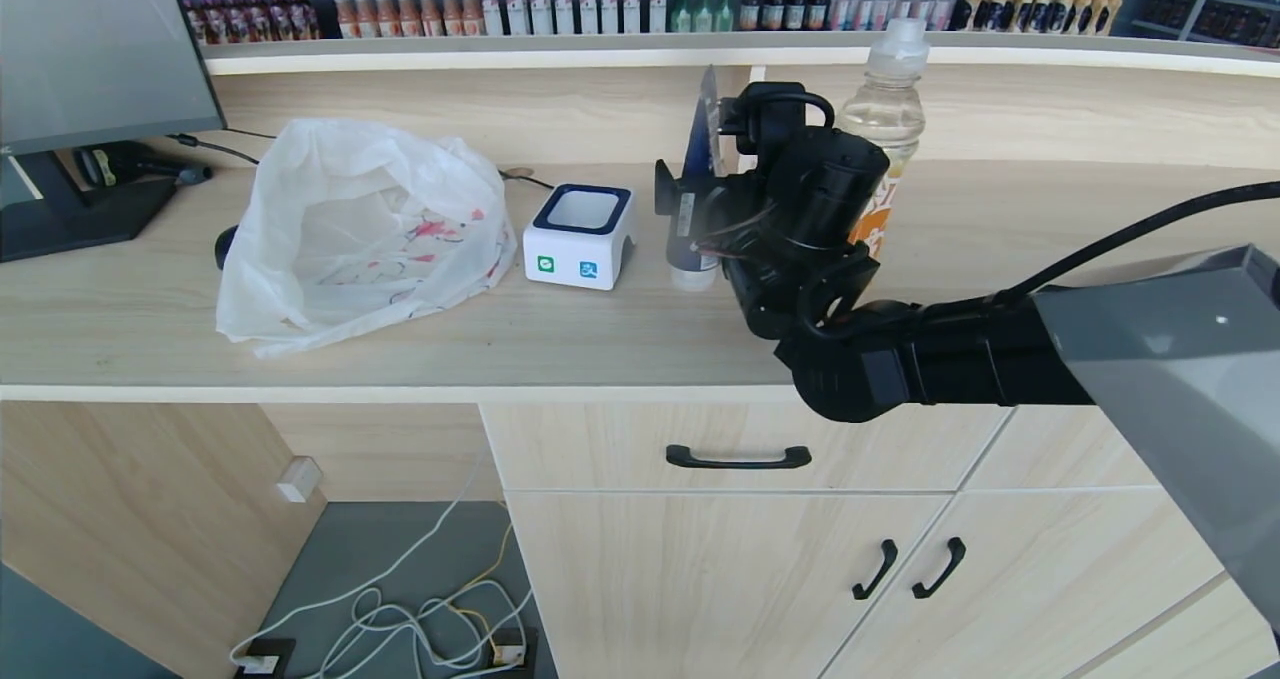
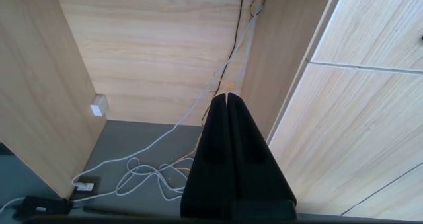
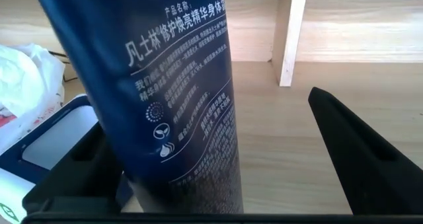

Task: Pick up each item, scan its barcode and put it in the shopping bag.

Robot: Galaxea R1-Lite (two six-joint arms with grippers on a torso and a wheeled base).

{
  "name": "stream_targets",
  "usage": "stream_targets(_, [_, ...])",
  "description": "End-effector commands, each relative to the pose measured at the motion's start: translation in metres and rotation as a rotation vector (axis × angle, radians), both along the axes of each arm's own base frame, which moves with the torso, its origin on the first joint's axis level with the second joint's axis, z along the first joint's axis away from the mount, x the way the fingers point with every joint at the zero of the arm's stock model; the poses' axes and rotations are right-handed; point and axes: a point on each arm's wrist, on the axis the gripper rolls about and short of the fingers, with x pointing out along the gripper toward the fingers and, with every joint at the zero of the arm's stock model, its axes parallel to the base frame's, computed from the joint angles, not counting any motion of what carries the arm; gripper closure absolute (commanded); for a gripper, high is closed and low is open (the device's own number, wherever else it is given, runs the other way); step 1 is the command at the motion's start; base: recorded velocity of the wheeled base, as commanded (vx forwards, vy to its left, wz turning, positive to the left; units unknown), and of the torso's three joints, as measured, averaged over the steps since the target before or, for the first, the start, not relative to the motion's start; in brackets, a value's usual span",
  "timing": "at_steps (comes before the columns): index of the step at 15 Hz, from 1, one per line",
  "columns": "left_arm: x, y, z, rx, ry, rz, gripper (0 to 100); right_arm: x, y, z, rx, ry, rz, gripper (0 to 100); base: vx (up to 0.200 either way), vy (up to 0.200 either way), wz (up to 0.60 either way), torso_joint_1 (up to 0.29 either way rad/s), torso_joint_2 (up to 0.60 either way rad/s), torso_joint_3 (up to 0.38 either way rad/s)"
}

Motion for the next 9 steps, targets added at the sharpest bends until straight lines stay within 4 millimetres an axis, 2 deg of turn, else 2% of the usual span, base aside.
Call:
stream_targets(1, [0.0, 0.0, 0.0, 0.0, 0.0, 0.0, 100, 0.004, -0.001, -0.004, -0.005, 0.005, -0.006, 0, 0.0, 0.0, 0.0, 0.0, 0.0, 0.0])
stream_targets(9, [0.0, 0.0, 0.0, 0.0, 0.0, 0.0, 100, 0.01, 0.002, -0.017, -0.017, 0.025, -0.01, 0, 0.0, 0.0, 0.0, 0.0, 0.0, 0.0])
